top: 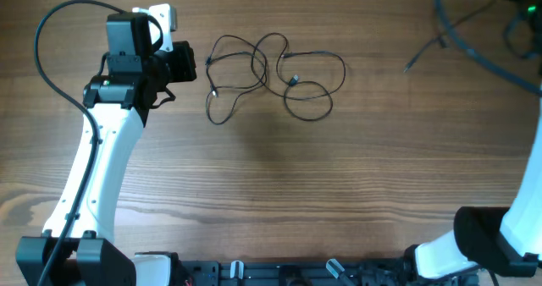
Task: Untangle cables
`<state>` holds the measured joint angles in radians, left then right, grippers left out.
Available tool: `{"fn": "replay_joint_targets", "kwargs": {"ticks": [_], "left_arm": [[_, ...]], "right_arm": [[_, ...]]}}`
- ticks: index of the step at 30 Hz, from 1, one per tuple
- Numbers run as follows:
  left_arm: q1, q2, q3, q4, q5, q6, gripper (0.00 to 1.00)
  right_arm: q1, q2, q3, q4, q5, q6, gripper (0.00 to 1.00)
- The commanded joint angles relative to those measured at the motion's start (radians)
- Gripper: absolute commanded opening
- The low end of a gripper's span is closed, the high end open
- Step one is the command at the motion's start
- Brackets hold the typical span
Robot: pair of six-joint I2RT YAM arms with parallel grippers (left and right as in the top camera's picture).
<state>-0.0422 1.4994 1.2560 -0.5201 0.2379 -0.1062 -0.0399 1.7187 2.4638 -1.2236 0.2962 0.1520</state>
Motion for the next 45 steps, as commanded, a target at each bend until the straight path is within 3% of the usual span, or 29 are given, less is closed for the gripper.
{"fn": "replay_joint_targets", "kwargs": {"ticks": [1, 7, 22, 34, 45], "left_arm": [[-0.002, -0.013, 0.005, 0.006, 0.035, 0.024, 0.1], [-0.002, -0.013, 0.005, 0.011, 0.043, 0.023, 0.11], [-0.002, -0.013, 0.005, -0.01, 0.043, 0.023, 0.11], [-0.002, -0.013, 0.005, -0.039, 0.042, 0.011, 0.13], [-0.007, -0.013, 0.005, -0.039, 0.042, -0.014, 0.15]], "right_arm": [[-0.113, 0.027, 0.02, 0.056, 0.002, -0.035, 0.04], [-0.24, 0.123, 0.02, 0.169, -0.013, -0.067, 0.04], [-0.356, 0.437, 0.019, 0.658, 0.021, -0.15, 0.04], [-0.505, 0.716, 0.019, 0.699, -0.073, -0.151, 0.04], [-0.511, 0.898, 0.018, 0.638, -0.136, -0.174, 0.04]]}}
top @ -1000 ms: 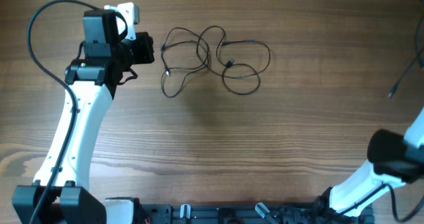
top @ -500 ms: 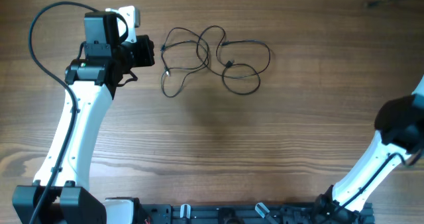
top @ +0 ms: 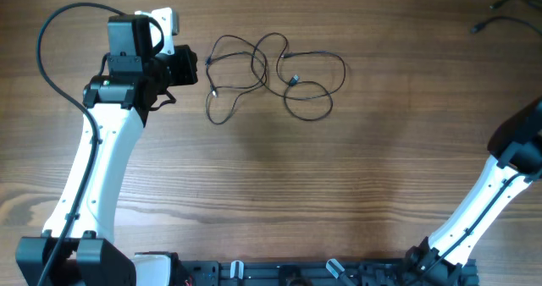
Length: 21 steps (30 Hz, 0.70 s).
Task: Untangle cables
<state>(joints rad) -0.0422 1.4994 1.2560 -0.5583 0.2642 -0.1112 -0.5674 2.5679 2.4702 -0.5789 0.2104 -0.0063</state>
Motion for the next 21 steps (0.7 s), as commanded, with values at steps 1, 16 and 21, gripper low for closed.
{"fn": "replay_joint_targets", "kwargs": {"ticks": [1, 16, 21], "left_arm": [[-0.01, -0.013, 0.005, 0.0, 0.016, -0.01, 0.15], [-0.041, -0.013, 0.005, 0.0, -0.011, -0.009, 0.32], [-0.041, -0.013, 0.005, -0.001, -0.011, -0.009, 0.34]], "right_arm": [[0.018, 0.059, 0.011, -0.007, -0.055, -0.011, 0.04], [0.019, 0.076, 0.01, -0.068, -0.051, 0.053, 0.95], [0.021, 0.071, 0.01, -0.144, -0.055, 0.103, 0.99]]}}
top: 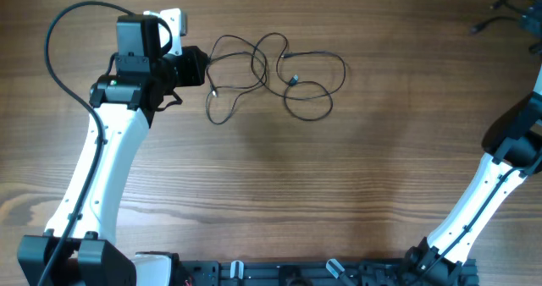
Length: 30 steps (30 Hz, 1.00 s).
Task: Untangle cables
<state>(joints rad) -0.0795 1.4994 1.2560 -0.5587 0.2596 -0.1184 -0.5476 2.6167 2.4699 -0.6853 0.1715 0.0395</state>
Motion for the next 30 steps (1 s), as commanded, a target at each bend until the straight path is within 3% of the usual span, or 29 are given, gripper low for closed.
{"fn": "replay_joint_targets", "kwargs": {"ticks": [1, 16, 22, 30], "left_arm": [[-0.004, -0.013, 0.005, 0.0, -0.006, -0.002, 0.35], [-0.004, -0.013, 0.005, -0.01, -0.006, -0.002, 0.45], [-0.004, -0.013, 0.005, -0.026, -0.006, -0.002, 0.54], [-0.004, -0.013, 0.005, -0.058, -0.022, 0.002, 0.47]], "right_arm": [[0.001, 0.017, 0.01, -0.057, -0.016, 0.069, 1.0], [0.08, -0.263, 0.012, -0.251, -0.016, 0.093, 1.0], [0.126, -0.353, 0.012, -0.348, -0.011, 0.109, 1.0], [0.142, -0.405, 0.012, -0.531, 0.003, 0.249, 1.0]]}}
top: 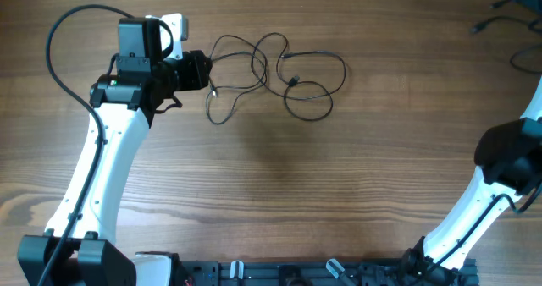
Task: Untangle cables
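Note:
A thin black cable tangle point(258, 66) lies in several overlapping loops on the wooden table point(279, 193), at the back centre of the overhead view. My left gripper point(206, 69) points right, and its tip reaches the tangle's left loops, close to a small plug end. The dark fingers blend together, so how the jaws stand is unclear. Of the right arm point(506, 159) only the elbow and lower links show at the right edge. Its gripper is out of frame.
More dark cable point(487, 21) lies at the table's far right corner, partly cut by the frame edge. The left arm's own black hose point(52, 41) arcs over the back left. The arm bases stand along the front edge.
My left gripper has edged very slightly right and still sits at the tangle's left loops. The right arm's elbow now shows lower and larger at the right edge. The tangle has not moved.
At first my left gripper stood a short way left of the tangle and the right arm was low at the front right. Then the right arm rose along the right edge. The left gripper later reached the tangle's left edge, where it stays. The tangle keeps its shape.

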`<state>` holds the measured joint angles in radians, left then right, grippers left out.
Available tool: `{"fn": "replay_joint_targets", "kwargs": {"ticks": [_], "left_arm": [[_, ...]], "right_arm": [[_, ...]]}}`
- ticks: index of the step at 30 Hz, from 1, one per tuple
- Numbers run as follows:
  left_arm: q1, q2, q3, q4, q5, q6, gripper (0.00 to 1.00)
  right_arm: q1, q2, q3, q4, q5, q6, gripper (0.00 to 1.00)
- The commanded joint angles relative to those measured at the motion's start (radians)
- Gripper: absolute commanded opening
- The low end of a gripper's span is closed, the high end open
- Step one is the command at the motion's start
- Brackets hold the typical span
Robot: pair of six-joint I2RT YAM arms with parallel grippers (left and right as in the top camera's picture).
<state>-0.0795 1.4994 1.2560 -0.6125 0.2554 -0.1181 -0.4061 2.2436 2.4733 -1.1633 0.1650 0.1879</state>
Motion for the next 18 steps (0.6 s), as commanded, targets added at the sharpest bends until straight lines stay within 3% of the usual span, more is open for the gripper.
{"fn": "replay_joint_targets", "kwargs": {"ticks": [1, 10, 18], "left_arm": [[-0.004, -0.013, 0.005, -0.006, -0.018, 0.002, 0.47], [-0.004, -0.013, 0.005, -0.033, -0.021, 0.06, 0.46], [-0.002, -0.045, 0.005, -0.046, -0.079, 0.085, 0.4]], "right_arm": [[0.0, -0.037, 0.008, -0.085, -0.003, 0.109, 1.0], [0.027, -0.135, 0.008, -0.237, -0.094, 0.084, 1.0], [0.156, -0.294, 0.008, -0.324, -0.096, 0.081, 1.0]]}}
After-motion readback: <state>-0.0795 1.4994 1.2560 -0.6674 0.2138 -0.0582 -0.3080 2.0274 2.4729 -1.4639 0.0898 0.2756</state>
